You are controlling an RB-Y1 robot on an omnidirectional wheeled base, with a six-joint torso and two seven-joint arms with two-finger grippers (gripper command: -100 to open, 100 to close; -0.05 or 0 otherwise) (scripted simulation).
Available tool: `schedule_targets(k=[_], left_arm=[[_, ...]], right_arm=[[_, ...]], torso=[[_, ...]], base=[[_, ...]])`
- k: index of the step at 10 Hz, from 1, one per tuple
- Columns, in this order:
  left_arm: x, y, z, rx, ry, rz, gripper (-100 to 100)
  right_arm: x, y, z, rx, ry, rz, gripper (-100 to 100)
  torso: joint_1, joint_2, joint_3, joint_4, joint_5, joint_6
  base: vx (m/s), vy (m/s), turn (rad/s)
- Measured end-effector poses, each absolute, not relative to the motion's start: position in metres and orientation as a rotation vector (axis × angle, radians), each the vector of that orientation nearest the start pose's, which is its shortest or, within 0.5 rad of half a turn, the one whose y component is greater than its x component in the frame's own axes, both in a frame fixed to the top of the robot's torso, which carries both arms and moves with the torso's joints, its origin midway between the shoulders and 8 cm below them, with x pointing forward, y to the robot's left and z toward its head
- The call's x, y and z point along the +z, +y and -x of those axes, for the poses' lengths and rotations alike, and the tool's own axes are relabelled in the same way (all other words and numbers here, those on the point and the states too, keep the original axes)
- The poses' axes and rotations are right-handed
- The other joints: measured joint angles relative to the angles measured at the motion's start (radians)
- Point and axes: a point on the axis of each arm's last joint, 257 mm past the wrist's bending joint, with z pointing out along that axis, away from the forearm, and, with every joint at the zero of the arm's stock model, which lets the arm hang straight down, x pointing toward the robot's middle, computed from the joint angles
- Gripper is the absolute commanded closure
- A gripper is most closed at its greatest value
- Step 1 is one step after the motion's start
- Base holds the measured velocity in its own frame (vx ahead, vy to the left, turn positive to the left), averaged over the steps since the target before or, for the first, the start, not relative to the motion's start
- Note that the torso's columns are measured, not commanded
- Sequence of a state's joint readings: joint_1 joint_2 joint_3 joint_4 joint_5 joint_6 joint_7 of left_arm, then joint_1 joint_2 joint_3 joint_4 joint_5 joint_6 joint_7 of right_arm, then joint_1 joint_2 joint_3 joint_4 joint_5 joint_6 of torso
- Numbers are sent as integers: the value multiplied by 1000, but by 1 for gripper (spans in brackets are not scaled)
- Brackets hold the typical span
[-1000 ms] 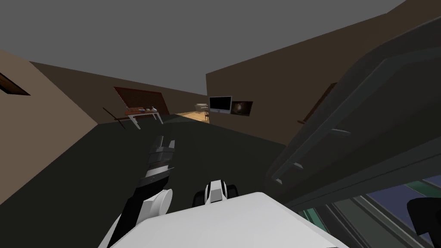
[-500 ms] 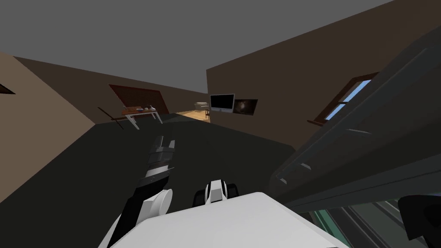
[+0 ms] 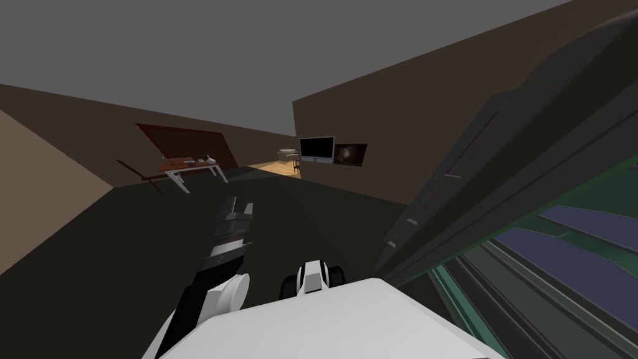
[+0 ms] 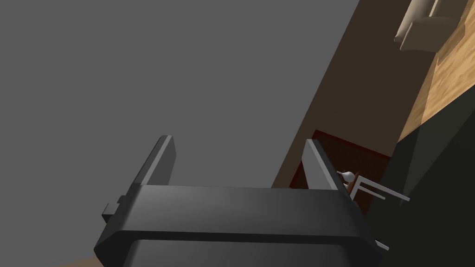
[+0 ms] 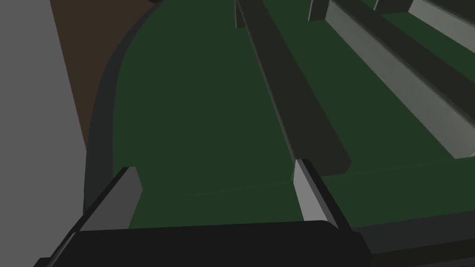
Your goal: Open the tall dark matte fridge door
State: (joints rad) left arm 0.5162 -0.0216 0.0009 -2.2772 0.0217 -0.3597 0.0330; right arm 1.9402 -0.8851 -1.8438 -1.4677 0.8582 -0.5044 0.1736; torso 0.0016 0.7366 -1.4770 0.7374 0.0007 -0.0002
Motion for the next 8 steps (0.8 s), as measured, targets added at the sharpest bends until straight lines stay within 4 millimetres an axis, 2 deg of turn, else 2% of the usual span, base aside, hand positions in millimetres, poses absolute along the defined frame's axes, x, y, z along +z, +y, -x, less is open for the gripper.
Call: schedule_targets(k=[2, 6, 8], left_arm=[[-10, 291, -364, -1301, 675, 830, 0], [-10, 291, -364, -1301, 675, 830, 0], [-10, 291, -364, -1301, 675, 830, 0]], right_arm=[[294, -773, -56, -1706, 1936, 615, -100], [266, -785, -75, -1631, 1933, 626, -100], [243, -790, -95, -1582, 1936, 651, -100]], torso=[[-1, 0, 0, 0, 0, 0], [-2, 2, 1, 1, -1, 0], [-2, 1, 1, 1, -1, 1]], base=[[51, 13, -88], [49, 14, -107], [52, 18, -129]])
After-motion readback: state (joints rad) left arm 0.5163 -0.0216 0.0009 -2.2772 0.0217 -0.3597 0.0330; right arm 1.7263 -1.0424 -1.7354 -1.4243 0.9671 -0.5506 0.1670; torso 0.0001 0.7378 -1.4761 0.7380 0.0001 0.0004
